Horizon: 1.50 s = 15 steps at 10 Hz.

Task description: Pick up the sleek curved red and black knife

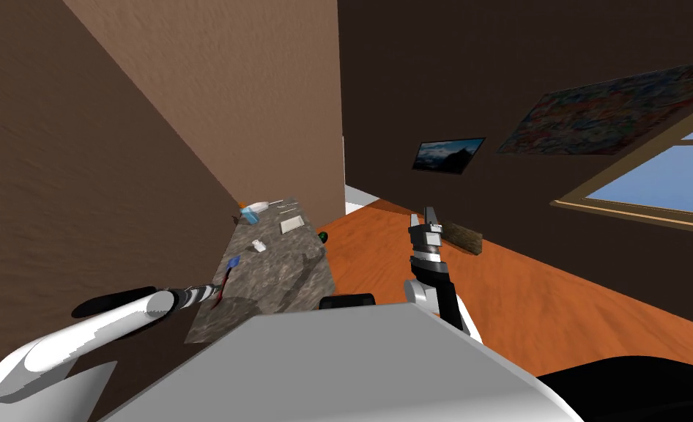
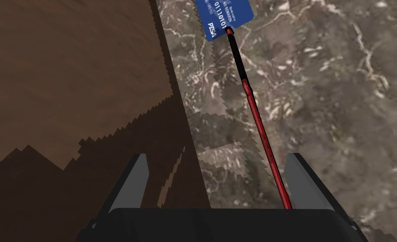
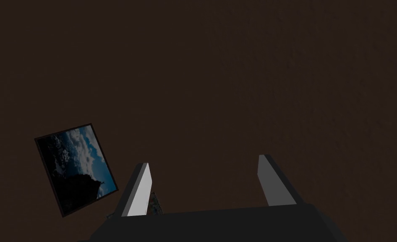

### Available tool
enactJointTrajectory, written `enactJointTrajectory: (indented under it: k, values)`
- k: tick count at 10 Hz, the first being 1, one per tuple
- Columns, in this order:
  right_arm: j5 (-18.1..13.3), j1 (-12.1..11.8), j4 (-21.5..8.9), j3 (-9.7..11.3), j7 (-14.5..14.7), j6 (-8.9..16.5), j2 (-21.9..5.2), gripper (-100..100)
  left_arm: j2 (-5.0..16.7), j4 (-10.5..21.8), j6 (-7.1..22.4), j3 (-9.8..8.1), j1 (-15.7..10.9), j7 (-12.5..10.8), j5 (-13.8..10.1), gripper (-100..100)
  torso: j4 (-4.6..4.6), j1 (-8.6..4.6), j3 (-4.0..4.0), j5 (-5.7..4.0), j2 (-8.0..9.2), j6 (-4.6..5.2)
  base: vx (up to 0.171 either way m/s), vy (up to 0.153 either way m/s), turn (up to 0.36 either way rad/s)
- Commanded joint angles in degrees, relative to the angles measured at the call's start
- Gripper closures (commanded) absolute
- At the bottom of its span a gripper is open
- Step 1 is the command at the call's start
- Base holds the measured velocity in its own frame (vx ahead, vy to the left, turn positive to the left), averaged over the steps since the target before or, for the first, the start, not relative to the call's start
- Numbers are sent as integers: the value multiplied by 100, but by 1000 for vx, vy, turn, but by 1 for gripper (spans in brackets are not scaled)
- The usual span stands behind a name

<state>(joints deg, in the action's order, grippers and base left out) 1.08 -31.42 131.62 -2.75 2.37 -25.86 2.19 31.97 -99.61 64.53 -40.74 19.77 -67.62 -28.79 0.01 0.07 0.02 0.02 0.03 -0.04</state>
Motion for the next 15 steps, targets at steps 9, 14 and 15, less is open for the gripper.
enactJointTrajectory:
  k: [9,14,15]
  values:
    - [0,0,0,0,0,0,0,0,263,394,1478,-474,36,-1125,-530,-100,-1,-1,-2,0,-4,-1,-12,13,-98]
    - [0,-1,0,0,0,0,0,0,410,618,2172,-705,72,-1694,-820,-100,-1,-2,-3,0,-6,-3,-7,9,-93]
    - [0,-1,0,-1,0,0,0,0,449,679,2359,-765,84,-1847,-899,-100,-1,-1,-2,1,-4,-5,-5,7,-114]
